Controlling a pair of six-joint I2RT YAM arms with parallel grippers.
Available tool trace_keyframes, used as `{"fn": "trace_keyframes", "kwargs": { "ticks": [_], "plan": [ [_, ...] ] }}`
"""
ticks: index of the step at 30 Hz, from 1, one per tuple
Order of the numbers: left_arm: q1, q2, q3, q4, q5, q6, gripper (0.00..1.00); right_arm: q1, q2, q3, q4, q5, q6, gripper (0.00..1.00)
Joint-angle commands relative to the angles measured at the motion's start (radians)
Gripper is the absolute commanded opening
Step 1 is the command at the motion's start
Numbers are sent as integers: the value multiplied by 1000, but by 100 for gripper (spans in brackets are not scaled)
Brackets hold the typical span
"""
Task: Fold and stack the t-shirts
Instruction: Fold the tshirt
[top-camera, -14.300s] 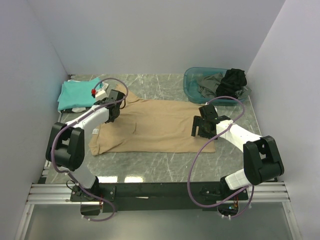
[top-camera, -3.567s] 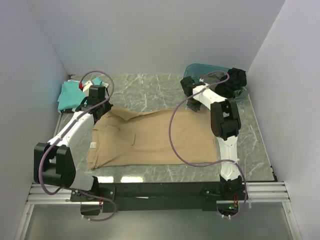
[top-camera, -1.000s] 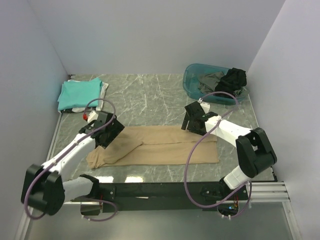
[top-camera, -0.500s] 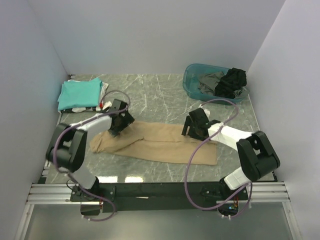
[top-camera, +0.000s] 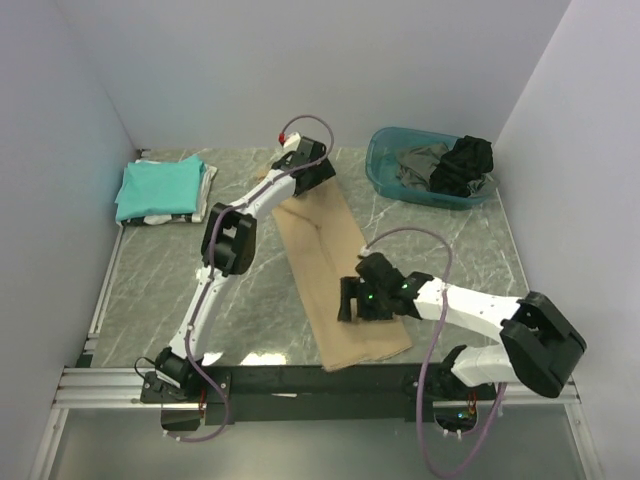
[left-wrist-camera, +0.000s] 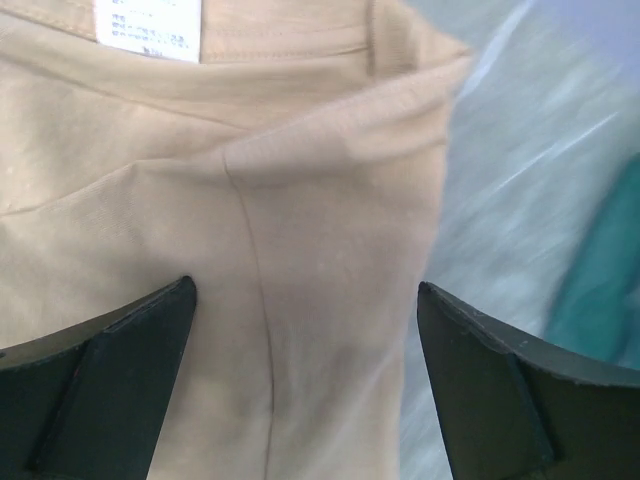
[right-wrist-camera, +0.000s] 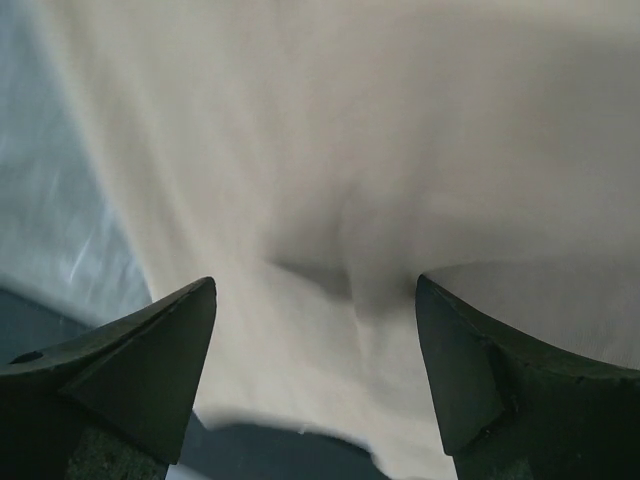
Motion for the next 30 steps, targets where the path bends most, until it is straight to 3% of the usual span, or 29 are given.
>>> {"fn": "trace_keyframes", "kwargs": {
  "ticks": [1, 3, 6, 9, 13, 18, 20, 26, 30],
  "plan": [
    [15, 143, 135, -8, 72, 13, 99, 111, 41, 37, 29, -181, 10, 87],
    [24, 148, 97, 147, 170, -54, 99, 193, 75, 67, 49, -206, -6, 88],
    [34, 164, 71, 250, 185, -96, 100, 288, 112, 129, 26, -195, -34, 88],
    [35, 204, 143, 256, 168, -88, 100, 312, 121, 159, 13, -177, -39, 88],
    [43, 201, 57, 530, 303, -77, 99, 319, 126, 176, 35, -174, -42, 88],
    [28, 217, 96, 575, 315, -53, 99, 319, 106, 216, 44, -106, -49, 89],
    [28, 191, 69, 632, 327, -58, 99, 316, 97, 242, 29, -62, -45, 89],
    [21, 29, 134, 595, 350, 59, 100, 271, 7, 267, -14, 49, -20, 90],
    [12, -202, -71, 637, 317, 155, 99, 185, -81, 255, -72, 112, -33, 91]
  ]
}}
